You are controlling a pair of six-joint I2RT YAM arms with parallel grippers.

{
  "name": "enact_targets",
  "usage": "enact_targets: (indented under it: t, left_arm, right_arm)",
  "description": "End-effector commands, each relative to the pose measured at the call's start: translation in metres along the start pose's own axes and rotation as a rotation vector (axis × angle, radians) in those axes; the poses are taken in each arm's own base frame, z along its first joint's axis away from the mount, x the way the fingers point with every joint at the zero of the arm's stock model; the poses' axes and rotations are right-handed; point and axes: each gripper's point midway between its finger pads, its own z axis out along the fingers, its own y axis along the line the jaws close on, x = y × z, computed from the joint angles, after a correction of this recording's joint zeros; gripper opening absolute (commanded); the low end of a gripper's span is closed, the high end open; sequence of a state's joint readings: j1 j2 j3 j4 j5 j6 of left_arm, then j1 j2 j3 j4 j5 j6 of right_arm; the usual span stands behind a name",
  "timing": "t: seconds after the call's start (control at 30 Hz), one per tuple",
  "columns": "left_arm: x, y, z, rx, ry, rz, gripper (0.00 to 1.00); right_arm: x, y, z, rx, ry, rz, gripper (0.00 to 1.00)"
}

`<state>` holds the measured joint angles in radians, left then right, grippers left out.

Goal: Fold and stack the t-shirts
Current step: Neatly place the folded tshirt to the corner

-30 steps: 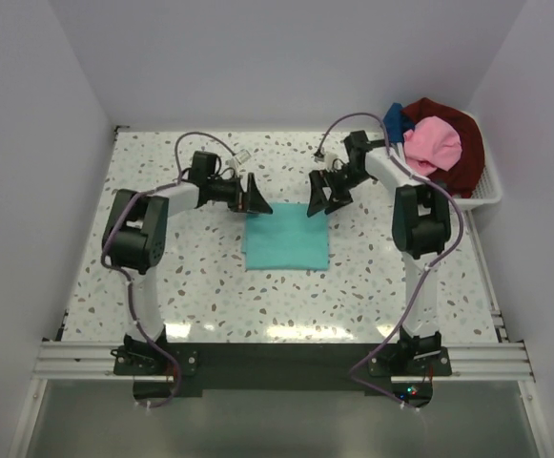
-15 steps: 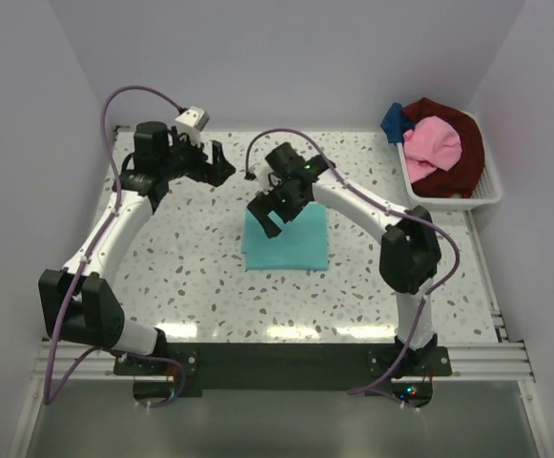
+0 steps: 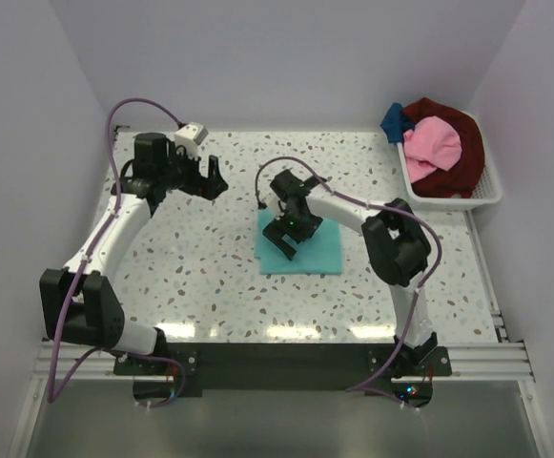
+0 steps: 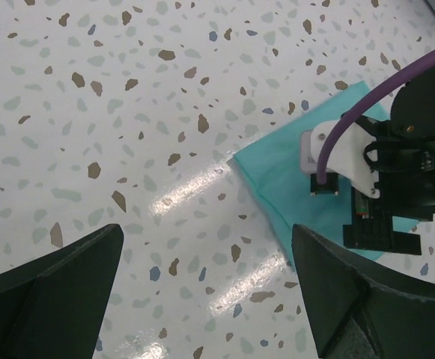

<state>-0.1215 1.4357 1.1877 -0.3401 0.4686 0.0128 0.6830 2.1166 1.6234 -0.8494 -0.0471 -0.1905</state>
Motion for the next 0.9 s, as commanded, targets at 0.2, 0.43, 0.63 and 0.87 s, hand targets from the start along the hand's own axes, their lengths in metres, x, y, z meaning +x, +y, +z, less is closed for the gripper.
enact_targets:
  t: [0.2,0.43,0.63,0.87]
  left_arm:
    - [-0.041,-0.008,-0.017,0.045,-0.088,0.083,1.00]
    - [-0.050,-0.013,-0.016,0.072,-0.095,0.051,1.00]
    - [-0.059,-0.017,-0.021,0.087,-0.116,0.048,1.00]
    - [-0.064,-0.018,-0.022,0.085,-0.121,0.052,1.00]
  right_arm:
    - [0.170,-0.060,-0.038,-0.017,0.252,-0.010,0.99]
    - [0.264,-0.094,-0.054,-0.019,0.319,-0.048,0.99]
    - [0.313,-0.122,-0.054,-0.057,0.355,-0.089,0.99]
    - [0.327,-0.162,-0.059,-0.063,0.346,-0.063,0.99]
